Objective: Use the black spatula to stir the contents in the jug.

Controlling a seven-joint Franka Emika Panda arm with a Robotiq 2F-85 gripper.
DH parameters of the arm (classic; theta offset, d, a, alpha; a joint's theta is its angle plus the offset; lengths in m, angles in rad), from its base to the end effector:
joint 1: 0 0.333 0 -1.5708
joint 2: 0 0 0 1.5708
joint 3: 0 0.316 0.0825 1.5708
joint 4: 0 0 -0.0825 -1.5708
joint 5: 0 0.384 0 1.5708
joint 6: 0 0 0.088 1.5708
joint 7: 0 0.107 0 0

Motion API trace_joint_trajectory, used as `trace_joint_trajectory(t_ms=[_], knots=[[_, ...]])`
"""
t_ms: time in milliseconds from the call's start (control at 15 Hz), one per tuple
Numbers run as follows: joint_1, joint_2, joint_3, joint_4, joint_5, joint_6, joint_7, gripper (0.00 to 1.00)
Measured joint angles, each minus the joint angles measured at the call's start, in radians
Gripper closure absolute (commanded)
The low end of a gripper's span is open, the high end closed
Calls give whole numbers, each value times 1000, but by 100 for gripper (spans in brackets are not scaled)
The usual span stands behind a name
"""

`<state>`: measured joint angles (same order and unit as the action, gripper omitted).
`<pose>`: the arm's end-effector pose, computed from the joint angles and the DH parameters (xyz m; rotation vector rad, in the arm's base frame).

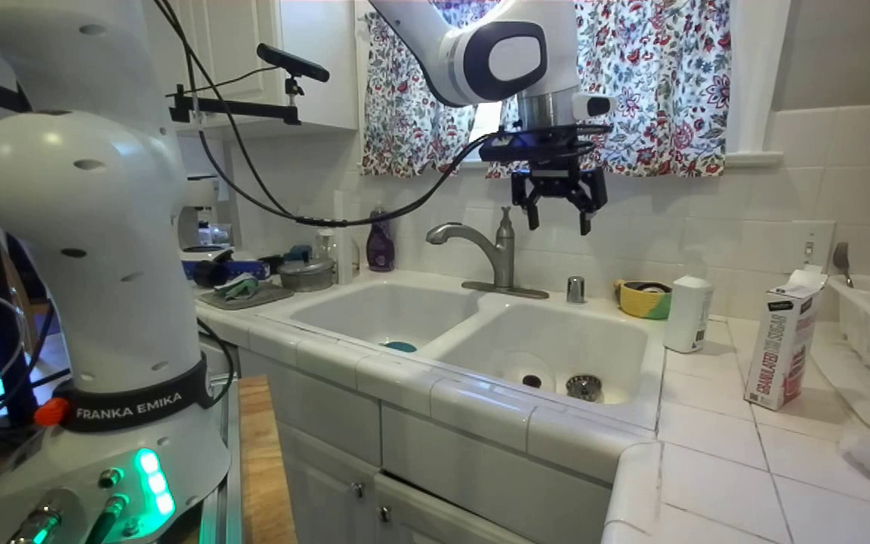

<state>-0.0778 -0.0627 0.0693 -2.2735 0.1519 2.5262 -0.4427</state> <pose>0.5366 -0.0058 0.4158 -3.0300 -0.4961 -0.5107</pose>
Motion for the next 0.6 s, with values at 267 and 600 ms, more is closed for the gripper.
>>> trace_joint_trajectory(t_ms=[267, 600], knots=[[31, -16, -14, 2, -40, -122, 31, 0], [40, -19, -17, 2, -69, -140, 65, 0]])
